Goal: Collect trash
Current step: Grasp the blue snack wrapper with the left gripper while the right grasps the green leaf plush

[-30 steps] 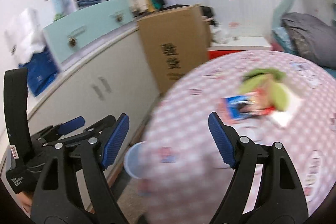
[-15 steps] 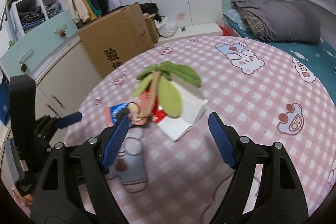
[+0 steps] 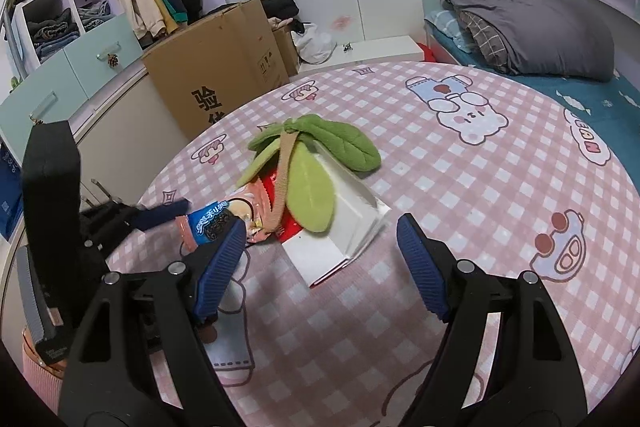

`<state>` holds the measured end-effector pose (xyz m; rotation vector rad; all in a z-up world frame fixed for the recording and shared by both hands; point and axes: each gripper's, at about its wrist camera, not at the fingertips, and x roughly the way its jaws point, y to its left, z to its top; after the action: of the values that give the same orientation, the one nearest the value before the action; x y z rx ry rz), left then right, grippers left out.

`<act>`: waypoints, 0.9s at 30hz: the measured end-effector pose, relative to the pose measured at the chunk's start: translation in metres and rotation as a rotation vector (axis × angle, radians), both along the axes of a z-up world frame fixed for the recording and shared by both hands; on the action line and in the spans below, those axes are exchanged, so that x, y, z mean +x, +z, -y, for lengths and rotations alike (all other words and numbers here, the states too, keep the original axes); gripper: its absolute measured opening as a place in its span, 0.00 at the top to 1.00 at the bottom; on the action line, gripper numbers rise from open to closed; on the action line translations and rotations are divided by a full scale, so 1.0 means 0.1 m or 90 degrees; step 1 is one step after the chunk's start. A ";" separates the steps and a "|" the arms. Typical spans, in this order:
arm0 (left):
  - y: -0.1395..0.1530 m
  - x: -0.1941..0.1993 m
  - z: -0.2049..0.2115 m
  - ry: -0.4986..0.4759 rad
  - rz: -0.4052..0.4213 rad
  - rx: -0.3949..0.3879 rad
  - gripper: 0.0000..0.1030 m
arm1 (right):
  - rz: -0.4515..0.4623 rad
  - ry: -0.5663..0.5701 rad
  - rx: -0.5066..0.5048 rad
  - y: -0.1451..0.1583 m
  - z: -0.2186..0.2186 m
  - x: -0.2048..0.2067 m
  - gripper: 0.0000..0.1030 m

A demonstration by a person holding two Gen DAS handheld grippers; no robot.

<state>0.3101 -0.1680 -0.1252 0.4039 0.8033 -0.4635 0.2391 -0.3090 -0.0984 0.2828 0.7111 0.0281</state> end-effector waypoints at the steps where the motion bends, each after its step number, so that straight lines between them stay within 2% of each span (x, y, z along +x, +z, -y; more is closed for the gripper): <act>1: 0.00 -0.01 0.01 -0.003 -0.003 -0.005 0.50 | 0.001 0.000 -0.001 0.01 -0.01 0.00 0.26; 3: 0.02 -0.05 0.01 -0.006 0.007 -0.002 0.64 | 0.004 0.000 -0.005 0.04 -0.02 0.00 0.26; 4: 0.02 -0.07 0.01 -0.007 0.006 -0.006 0.67 | 0.006 0.002 -0.007 0.06 -0.03 0.00 0.26; 6: 0.07 -0.09 -0.08 0.002 -0.007 -0.040 0.76 | 0.012 0.002 -0.014 0.11 -0.05 -0.01 0.26; 10: 0.13 -0.13 -0.25 0.024 -0.025 -0.094 0.79 | 0.018 0.002 -0.023 0.23 -0.05 0.02 0.26; 12: 0.16 -0.14 -0.34 0.031 -0.028 -0.118 0.89 | 0.020 0.003 -0.030 0.27 -0.06 0.05 0.26; 16: 0.25 -0.16 -0.56 0.060 -0.020 -0.167 0.92 | 0.014 0.008 -0.048 0.33 -0.11 0.22 0.26; 27: 0.37 0.07 -1.11 0.177 0.012 -0.238 0.97 | -0.061 0.029 -0.107 0.23 -0.23 0.95 0.26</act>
<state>0.3176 -0.0575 -0.0885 -0.0512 0.7223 -0.3386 0.3345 -0.2861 -0.0755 0.1070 0.8096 -0.0018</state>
